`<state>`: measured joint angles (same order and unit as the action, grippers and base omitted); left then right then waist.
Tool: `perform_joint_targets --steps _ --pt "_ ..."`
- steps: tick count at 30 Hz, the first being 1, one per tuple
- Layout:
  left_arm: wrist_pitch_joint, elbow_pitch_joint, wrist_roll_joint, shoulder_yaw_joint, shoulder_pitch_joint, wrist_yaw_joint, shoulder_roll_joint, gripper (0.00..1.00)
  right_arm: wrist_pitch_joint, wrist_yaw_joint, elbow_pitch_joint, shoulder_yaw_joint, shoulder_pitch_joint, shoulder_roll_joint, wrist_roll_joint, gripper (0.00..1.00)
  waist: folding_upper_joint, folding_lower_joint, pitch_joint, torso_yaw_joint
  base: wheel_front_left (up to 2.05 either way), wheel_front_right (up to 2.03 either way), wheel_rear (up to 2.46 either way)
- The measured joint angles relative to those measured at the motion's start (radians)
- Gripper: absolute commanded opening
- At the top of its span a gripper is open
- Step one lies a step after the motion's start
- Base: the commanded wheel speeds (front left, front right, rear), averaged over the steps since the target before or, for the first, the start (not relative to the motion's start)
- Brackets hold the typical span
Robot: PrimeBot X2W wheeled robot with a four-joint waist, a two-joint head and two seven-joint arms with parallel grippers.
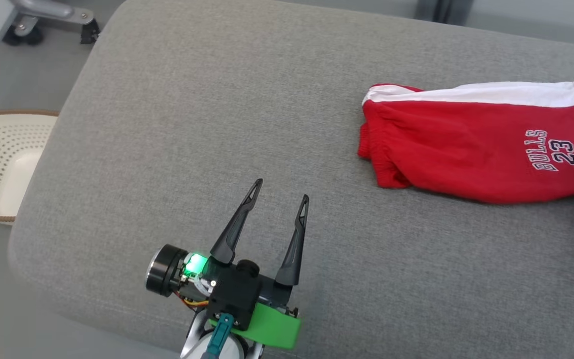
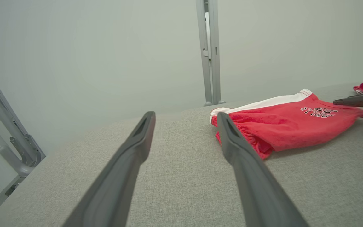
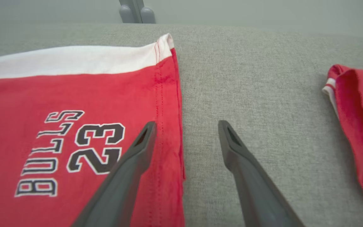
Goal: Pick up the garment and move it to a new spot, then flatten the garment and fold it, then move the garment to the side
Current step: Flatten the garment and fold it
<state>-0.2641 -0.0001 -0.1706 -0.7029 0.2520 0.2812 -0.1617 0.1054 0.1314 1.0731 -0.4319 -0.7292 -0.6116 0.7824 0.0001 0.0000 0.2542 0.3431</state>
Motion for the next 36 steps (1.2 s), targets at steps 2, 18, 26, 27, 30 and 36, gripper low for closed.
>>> perform_joint_targets --steps 2,18,26,27,30,36 --pt "0.0 -0.005 0.013 0.003 -0.002 -0.008 0.008 1.0 -0.029 0.0 0.034 -0.002 -0.003 0.002 -0.003 1.0 0.0 0.0 0.007 0.026 0.0 0.0 0.0" --pt "0.0 -0.011 0.05 0.091 -0.059 -0.05 0.042 1.0 -0.063 0.002 0.073 -0.054 -0.003 -0.009 -0.016 0.0 0.0 0.0 0.013 0.036 0.0 0.0 0.0" --pt "0.0 -0.005 0.06 0.123 -0.083 -0.072 0.04 1.0 -0.023 0.0 0.094 -0.083 0.011 -0.084 -0.066 0.0 0.0 0.0 -0.017 -0.037 0.0 0.0 0.0" --pt "0.0 -0.004 0.061 0.126 -0.084 -0.075 0.04 1.0 -0.019 0.0 0.093 -0.088 0.009 -0.09 -0.075 0.0 0.0 -0.0001 -0.019 -0.044 0.0 0.0 0.0" --pt "0.0 0.002 0.062 0.134 -0.089 -0.082 0.041 1.0 -0.002 0.0 0.075 -0.1 -0.007 -0.091 -0.095 0.0 0.0 0.0 -0.028 -0.068 0.0 0.0 0.0" --pt "0.0 0.02 0.065 0.145 -0.104 -0.097 0.046 1.0 0.033 0.0 -0.003 -0.128 -0.064 -0.041 -0.142 0.0 0.0 0.0 -0.058 -0.098 0.0 0.0 0.0"
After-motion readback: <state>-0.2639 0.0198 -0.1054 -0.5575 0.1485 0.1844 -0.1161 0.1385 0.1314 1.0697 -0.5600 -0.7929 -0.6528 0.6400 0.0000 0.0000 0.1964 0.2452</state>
